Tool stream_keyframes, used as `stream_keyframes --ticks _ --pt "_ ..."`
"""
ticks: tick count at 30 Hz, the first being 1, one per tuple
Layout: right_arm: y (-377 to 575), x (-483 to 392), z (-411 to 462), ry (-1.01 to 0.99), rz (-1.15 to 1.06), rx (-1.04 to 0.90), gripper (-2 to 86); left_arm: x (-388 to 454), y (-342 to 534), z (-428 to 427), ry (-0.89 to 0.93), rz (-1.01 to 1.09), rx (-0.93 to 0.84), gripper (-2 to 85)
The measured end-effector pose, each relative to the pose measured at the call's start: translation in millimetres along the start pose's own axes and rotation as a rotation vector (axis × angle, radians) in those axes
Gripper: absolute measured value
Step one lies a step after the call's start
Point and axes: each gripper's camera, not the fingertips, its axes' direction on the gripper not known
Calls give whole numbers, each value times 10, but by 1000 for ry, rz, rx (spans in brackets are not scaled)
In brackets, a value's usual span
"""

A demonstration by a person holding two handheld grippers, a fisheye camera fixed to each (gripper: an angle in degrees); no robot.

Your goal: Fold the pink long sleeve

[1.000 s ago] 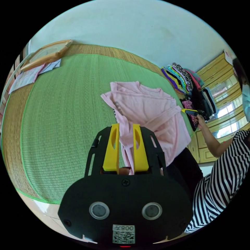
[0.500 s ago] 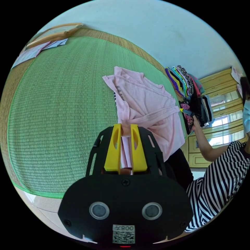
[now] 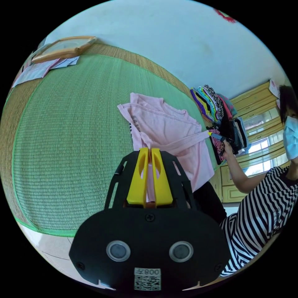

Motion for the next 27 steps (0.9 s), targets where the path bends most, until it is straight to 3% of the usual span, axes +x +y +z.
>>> stream_keyframes --ticks 7,14,27 --pt "16 -8 -70 33 -1 68 5 88 -216 -173 4 29 99 13" --pt "-28 205 -81 -80 83 155 5 109 -713 -219 -38 87 184 11" --pt "-367 380 508 -178 214 80 5 -219 -1530 436 -64 -33 112 8"
